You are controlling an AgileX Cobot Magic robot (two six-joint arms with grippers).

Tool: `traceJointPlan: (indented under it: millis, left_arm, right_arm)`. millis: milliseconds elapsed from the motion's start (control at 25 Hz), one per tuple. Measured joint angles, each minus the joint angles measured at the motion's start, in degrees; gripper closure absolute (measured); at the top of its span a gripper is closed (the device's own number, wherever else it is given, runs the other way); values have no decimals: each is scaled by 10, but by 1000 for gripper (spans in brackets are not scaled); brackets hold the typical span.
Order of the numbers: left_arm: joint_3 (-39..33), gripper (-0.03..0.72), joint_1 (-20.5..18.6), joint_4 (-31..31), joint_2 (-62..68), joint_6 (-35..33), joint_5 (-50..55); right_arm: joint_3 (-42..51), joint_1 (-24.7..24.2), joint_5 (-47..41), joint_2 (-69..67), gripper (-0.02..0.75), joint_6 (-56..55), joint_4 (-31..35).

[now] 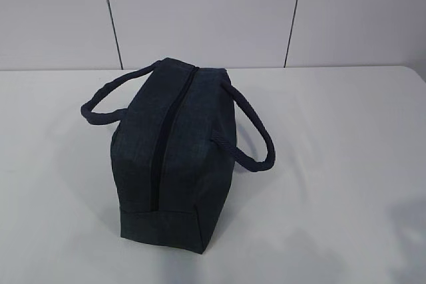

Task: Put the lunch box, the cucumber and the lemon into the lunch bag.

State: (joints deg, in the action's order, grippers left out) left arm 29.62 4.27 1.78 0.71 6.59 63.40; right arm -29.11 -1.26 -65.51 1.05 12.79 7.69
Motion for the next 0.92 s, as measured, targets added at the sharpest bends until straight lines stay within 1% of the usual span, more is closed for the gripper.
traceJointPlan:
  millis: [40, 200, 920]
  left_arm:
    - [0, 437, -6, 0, 0, 0, 0]
    - [0, 444, -12, 0, 0, 0, 0]
    - [0, 445, -12, 0, 0, 0, 0]
  right_arm:
    - [0, -6, 0, 0, 318, 0, 0]
    - [0, -12, 0, 0, 318, 0, -1]
    - [0, -12, 0, 0, 318, 0, -1]
